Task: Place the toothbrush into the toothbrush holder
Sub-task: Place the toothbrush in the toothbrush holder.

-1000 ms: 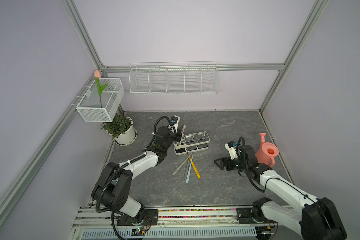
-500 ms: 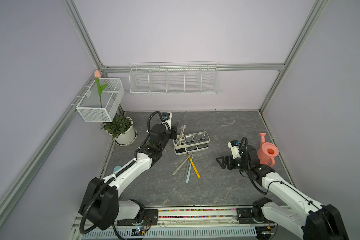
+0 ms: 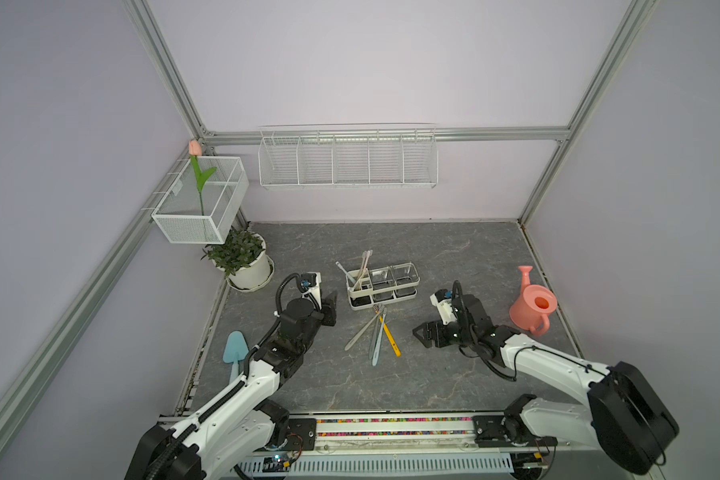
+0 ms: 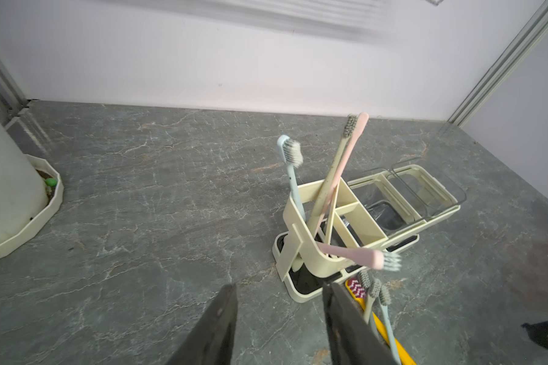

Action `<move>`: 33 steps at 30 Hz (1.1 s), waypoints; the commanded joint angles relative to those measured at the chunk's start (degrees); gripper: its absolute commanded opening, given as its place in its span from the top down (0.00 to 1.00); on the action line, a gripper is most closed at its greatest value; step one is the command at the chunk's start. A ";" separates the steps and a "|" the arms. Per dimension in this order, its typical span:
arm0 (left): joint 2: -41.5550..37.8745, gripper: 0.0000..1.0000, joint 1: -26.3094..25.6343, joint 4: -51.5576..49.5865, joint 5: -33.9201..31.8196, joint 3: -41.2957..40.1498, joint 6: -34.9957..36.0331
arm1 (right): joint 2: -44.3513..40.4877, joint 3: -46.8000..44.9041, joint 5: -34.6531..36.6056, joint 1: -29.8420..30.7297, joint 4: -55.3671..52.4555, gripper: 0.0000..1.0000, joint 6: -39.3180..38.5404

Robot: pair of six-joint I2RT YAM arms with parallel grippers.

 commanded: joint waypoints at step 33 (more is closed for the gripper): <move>-10.86 0.49 0.22 0.98 -1.78 -1.80 -4.01 | 35.01 34.31 7.80 17.46 -7.57 0.48 11.74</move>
